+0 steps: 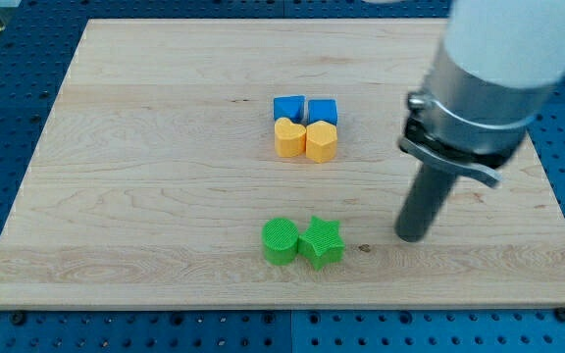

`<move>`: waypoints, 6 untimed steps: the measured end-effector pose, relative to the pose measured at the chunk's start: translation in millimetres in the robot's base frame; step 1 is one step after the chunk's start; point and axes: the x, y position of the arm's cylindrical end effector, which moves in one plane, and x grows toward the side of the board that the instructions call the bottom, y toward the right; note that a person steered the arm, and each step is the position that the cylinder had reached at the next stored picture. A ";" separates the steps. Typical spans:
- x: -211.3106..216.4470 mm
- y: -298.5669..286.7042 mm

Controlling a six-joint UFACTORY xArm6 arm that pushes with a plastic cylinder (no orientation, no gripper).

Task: Separate the green star and the green circle

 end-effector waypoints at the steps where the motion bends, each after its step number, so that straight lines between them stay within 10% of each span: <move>1: -24.9 -66.6; 3: -44.3 -215.7; 6: 59.3 -119.6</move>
